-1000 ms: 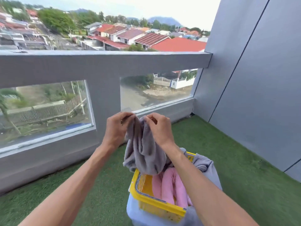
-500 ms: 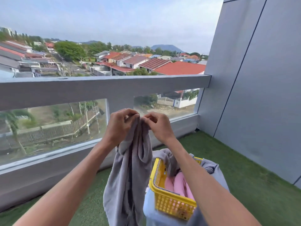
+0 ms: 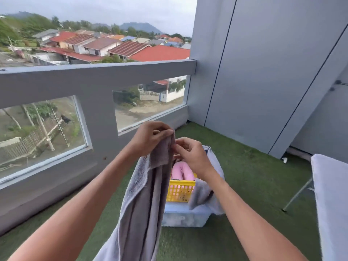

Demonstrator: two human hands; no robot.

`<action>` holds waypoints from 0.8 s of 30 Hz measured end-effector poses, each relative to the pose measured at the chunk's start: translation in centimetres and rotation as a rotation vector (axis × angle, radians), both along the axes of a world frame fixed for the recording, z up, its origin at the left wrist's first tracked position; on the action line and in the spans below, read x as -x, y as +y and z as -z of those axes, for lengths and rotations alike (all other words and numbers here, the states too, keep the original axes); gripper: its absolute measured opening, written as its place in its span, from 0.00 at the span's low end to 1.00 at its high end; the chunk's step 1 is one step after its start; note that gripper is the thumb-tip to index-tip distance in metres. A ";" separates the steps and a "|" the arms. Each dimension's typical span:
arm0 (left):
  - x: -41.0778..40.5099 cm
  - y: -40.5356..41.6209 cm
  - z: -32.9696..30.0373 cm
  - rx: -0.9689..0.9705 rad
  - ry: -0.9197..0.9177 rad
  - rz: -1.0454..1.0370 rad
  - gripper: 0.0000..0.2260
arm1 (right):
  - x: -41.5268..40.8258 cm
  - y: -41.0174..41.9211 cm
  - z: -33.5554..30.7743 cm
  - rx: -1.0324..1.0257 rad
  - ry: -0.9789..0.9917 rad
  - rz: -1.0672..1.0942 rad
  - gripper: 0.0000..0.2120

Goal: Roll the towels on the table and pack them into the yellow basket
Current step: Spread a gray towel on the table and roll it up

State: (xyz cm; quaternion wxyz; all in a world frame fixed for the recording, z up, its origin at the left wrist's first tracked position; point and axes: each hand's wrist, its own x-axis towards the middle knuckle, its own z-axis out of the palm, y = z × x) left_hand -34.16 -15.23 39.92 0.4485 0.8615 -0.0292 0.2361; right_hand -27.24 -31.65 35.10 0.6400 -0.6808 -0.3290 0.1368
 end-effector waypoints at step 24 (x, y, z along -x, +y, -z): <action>-30.3 -30.5 3.8 -0.224 -0.460 0.270 0.05 | -28.0 -34.7 -5.5 0.129 -0.158 0.644 0.07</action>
